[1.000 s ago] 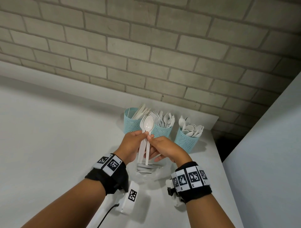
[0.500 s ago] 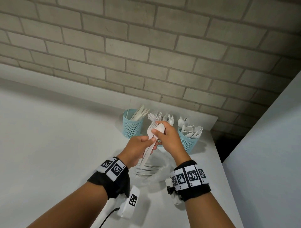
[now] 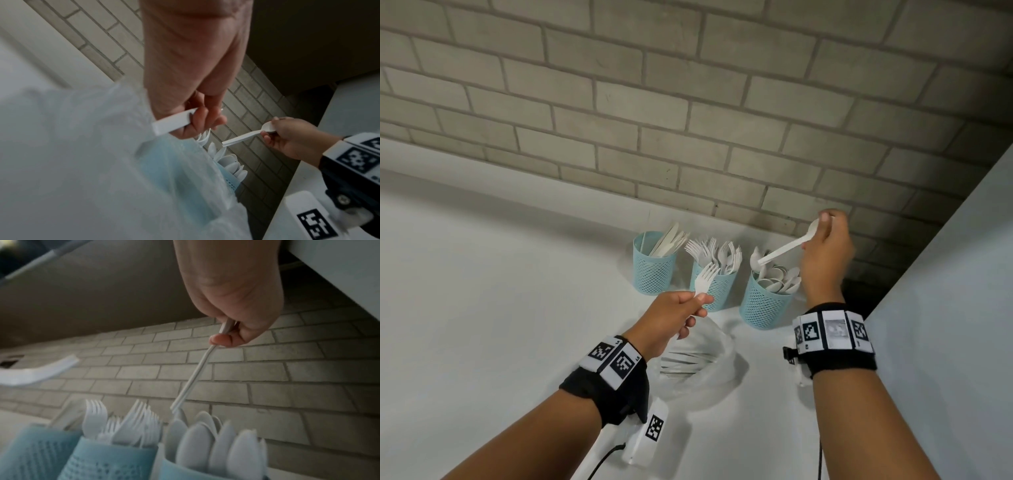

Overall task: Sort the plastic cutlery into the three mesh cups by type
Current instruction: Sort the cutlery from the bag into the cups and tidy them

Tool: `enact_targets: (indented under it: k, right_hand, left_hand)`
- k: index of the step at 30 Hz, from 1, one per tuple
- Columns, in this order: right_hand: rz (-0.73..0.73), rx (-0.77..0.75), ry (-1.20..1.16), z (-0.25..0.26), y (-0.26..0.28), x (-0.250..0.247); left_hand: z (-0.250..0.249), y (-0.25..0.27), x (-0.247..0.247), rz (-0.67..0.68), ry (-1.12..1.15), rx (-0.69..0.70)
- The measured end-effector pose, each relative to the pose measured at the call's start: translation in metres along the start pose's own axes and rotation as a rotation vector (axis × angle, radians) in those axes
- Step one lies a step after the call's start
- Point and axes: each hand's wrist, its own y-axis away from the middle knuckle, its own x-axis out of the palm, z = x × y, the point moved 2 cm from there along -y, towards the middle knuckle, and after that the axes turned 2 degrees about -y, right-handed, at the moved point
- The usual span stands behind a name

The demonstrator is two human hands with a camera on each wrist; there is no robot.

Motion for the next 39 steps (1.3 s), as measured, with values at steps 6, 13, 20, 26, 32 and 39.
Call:
enact_targets:
  k: [6,13,20,26,32,39]
  right_hand:
    - [0.141,-0.081,0.259,-0.026,0.014,0.017]
    - [0.484,-0.167,0.724,-0.039,0.031,0.032]
    - [0.504,-0.183,0.528,0.015,0.036,0.038]
    - [1.098,0.01,0.038,0.054,0.07,0.056]
    - [0.696,0.175,-0.056,0.046,0.045,0.053]
    - [0.228,-0.117,0.152,0.039,0.03,0.048]
  left_hand:
    - [-0.001,0.0,0.0,-0.012,0.013,-0.031]
    - [-0.003,0.0,-0.003,-0.025,0.065,-0.087]
    - [-0.001,-0.001,-0.001,0.019,0.0,0.012]
    - [-0.003,0.001,0.001,-0.036,-0.019,0.076]
    - [-0.009,0.001,-0.021,-0.407,-0.583,0.225]
    - [-0.002,0.012,-0.035,-0.145,-0.91,-0.02]
